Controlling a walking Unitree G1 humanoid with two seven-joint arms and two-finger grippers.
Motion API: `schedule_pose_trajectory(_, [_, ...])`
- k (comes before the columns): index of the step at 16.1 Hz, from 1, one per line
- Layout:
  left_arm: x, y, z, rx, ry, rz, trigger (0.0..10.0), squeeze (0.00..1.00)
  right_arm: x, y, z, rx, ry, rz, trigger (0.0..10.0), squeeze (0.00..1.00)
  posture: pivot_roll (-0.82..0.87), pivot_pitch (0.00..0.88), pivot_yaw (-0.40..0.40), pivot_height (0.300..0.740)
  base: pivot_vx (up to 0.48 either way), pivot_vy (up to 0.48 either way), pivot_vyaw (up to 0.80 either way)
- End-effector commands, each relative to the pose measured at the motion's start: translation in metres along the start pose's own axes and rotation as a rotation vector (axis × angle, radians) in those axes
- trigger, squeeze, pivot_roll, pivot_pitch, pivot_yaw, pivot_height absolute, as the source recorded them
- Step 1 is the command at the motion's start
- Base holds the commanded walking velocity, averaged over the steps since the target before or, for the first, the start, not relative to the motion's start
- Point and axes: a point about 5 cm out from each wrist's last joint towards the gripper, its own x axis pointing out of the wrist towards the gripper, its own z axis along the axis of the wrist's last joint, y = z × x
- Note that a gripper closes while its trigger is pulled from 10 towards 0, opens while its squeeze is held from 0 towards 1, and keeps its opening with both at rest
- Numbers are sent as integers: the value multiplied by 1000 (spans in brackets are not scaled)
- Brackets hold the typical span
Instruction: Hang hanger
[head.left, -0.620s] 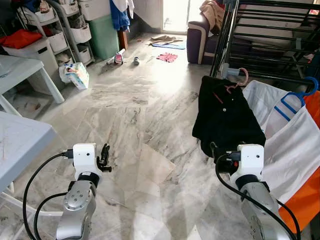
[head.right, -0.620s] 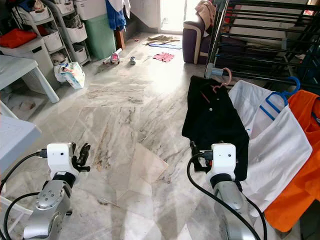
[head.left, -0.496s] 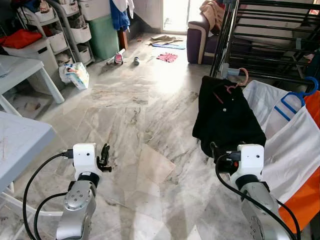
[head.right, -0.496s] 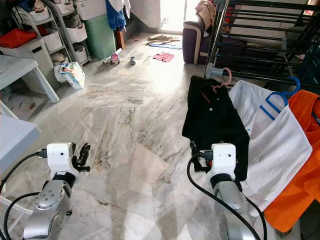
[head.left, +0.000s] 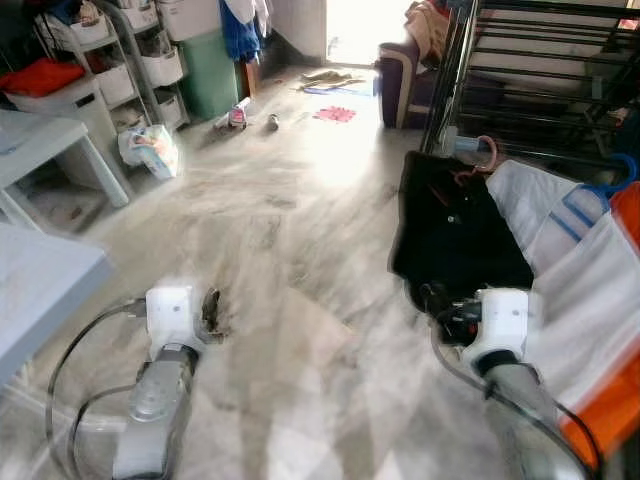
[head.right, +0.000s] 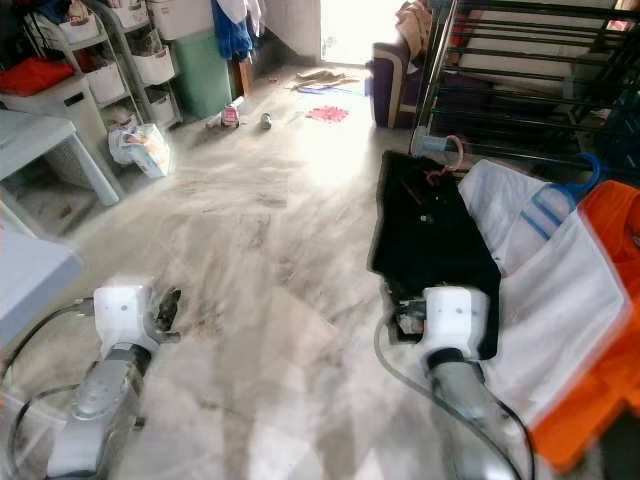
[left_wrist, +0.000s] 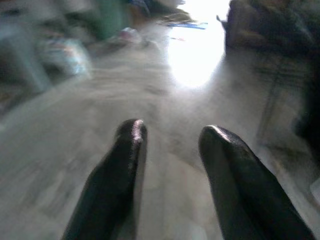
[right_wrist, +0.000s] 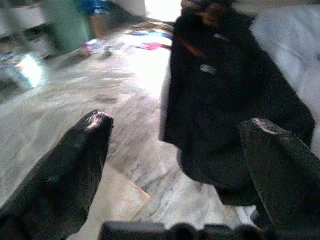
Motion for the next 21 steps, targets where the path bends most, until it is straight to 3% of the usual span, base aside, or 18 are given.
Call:
schedule_pose_trajectory(1, [-5,6,11,71,-63,-1,10000,0,-14,-16,9,-80,-20,-67,10000,0,-76,0,45,740,0,0,0])
schedule_pose_trajectory(4, [-15,12,2,112,-44,1,10000,0,-15,-18,8,-91,-9,-17,10000,0,-66,0,38,740,0,0,0])
schedule_pose_trajectory(7, [-21,15,-2,71,-8,29,10000,0,-20,-14,8,-114,25,36,10000,0,-62,0,30,740,0,0,0])
schedule_pose_trajectory(10, [-47,18,-16,78,-1,66,10000,0,-23,-19,4,-119,58,34,10000,0,-55,0,16,740,0,0,0])
schedule_pose_trajectory(12, [-60,16,-18,140,-11,80,10000,0,-25,-22,-1,-180,83,1,10000,0,-33,0,-8,740,0,0,0])
schedule_pose_trajectory(17, [-65,15,-18,70,-3,155,10000,0,-29,-15,-8,-196,91,-2,10000,0,5,0,-51,740,0,0,0])
schedule_pose_trajectory(21, [-73,20,-8,104,-24,180,10000,0,-30,-9,-7,-161,70,1,10000,0,16,8,-31,740,0,0,0])
